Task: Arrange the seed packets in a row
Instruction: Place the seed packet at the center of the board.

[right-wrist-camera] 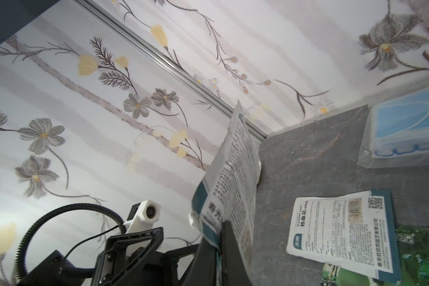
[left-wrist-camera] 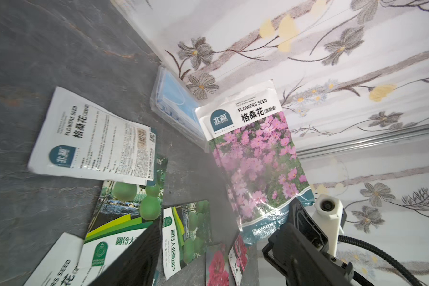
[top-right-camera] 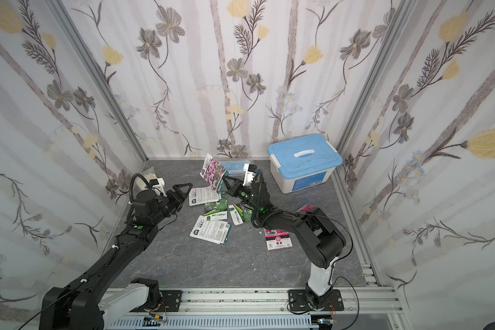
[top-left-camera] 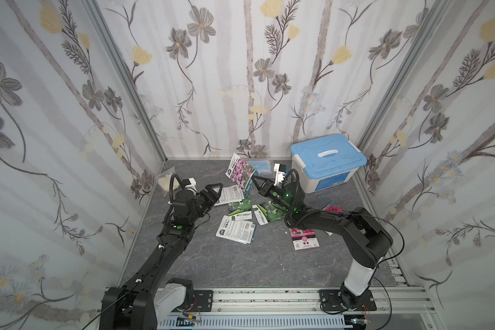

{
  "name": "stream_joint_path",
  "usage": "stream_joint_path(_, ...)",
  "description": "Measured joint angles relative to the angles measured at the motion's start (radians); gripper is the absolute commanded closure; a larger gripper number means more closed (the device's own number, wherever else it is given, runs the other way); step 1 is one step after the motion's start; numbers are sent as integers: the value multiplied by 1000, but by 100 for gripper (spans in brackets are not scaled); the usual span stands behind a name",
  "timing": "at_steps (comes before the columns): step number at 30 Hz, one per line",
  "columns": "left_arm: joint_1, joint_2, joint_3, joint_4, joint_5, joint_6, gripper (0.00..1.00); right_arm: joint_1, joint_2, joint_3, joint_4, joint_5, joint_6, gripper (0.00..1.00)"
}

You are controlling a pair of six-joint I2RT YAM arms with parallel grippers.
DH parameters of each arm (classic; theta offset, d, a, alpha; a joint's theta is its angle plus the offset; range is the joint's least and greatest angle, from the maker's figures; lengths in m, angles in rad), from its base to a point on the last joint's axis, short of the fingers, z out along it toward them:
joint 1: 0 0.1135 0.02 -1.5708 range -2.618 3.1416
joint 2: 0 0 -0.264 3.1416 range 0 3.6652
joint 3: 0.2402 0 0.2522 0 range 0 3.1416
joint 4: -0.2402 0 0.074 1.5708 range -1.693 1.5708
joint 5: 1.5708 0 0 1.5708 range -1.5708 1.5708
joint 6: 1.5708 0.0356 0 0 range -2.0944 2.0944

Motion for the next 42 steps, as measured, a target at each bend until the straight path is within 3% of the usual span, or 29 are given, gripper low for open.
stream_joint_path(5,-38,89,-1,171,28,-36,21,-5,8,11,40,-51,133,100)
stream_joint_path(12,-68,182,-1,314,25,-64,23,-5,10,25,72,-67,212,100)
stream_joint_path(16,-84,238,1,371,14,-84,34,0,10,29,77,-67,231,100)
stream_joint_path(20,-95,252,5,429,-8,-93,57,2,10,31,77,-67,235,100)
stream_joint_path(28,-98,226,8,467,-60,-93,95,3,17,32,77,-60,235,100)
stream_joint_path(31,-98,211,8,460,-68,-92,100,5,24,34,76,-47,234,100)
stream_joint_path(37,-97,180,39,380,-78,-80,100,13,27,39,66,-32,205,100)
stream_joint_path(39,-93,167,66,315,-77,-60,100,15,27,42,45,-28,174,77)
stream_joint_path(42,-64,133,138,172,-58,-31,100,20,15,53,-36,-37,98,28)
